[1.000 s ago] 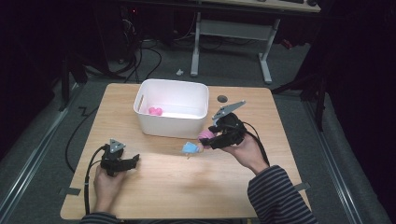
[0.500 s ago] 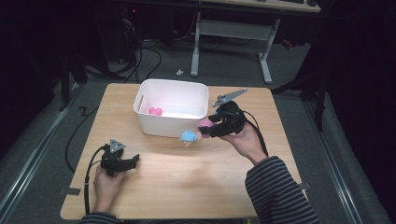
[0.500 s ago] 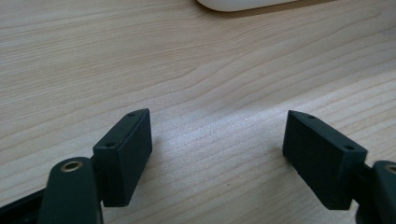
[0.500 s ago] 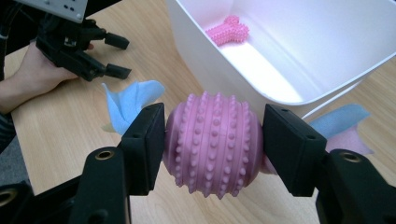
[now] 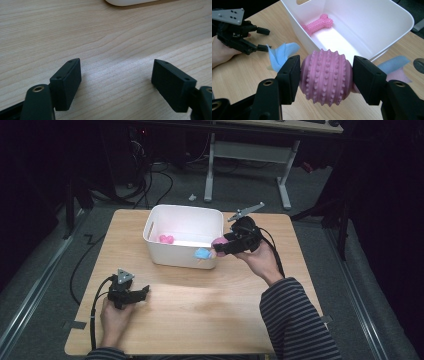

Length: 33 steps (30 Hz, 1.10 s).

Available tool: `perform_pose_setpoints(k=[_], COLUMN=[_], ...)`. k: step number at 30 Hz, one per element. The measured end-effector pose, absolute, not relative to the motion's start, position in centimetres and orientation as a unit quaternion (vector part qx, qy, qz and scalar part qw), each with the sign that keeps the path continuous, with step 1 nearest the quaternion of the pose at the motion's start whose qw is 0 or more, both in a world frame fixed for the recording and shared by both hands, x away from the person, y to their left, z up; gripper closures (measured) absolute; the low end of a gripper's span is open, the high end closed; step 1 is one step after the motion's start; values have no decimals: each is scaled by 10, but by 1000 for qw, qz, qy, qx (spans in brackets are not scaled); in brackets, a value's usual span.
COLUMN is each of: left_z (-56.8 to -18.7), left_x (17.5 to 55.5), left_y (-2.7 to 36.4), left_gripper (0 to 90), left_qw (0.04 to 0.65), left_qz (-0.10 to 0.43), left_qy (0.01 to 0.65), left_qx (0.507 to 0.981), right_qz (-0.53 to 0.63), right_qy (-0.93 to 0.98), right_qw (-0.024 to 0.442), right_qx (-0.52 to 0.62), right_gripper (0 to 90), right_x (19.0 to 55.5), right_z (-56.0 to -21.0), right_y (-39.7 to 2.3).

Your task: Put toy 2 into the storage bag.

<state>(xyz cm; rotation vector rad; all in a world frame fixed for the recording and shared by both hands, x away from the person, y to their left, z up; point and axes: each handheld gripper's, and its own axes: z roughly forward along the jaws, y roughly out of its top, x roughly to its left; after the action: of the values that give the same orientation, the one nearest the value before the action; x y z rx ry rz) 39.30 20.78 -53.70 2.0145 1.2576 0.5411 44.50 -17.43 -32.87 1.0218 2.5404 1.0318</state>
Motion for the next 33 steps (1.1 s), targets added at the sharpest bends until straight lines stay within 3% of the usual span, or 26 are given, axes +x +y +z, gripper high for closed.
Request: perform_pose_setpoints(k=[33], left_z=[-537], left_x=[393], left_y=[208], left_gripper=[240], left_qw=[345], left_qz=[209], left_qy=[484], left_qx=[776], right_qz=[325], right_qy=[861], right_qw=[124], right_qx=[371], right_gripper=[411], right_x=[493], right_z=[-324], right_y=[-136])
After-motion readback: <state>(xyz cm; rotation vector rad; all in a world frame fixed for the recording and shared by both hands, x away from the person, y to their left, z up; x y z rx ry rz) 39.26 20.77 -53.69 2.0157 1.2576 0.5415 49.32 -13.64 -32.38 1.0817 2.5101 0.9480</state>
